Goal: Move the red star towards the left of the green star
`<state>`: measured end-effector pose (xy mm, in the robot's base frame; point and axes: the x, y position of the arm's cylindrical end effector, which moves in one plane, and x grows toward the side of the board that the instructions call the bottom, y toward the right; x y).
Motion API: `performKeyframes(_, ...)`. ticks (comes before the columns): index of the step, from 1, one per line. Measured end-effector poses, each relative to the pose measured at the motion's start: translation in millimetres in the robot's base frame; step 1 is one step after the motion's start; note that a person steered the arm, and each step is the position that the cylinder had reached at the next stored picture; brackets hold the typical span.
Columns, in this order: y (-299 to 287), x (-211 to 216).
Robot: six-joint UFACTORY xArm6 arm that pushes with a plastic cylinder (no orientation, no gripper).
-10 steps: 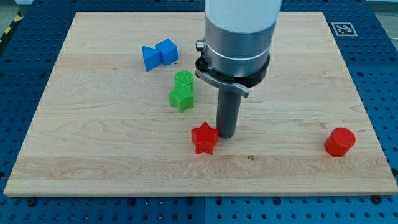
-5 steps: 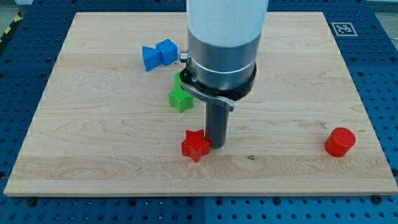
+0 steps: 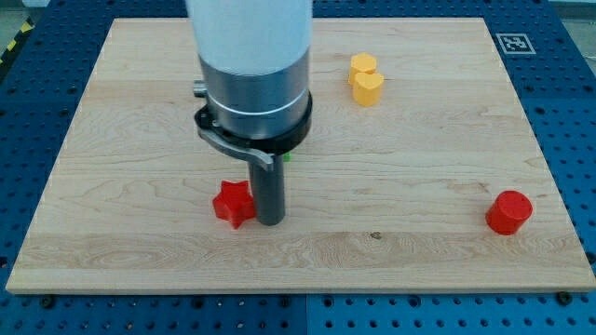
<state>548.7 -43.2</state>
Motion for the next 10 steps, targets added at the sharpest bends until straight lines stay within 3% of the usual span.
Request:
performKeyframes(2,-42,9)
performKeyframes(4,-80,-49)
performKeyframes(7,-164,-42)
performKeyframes(9,-166,-87)
performKeyframes(10,-149,-65)
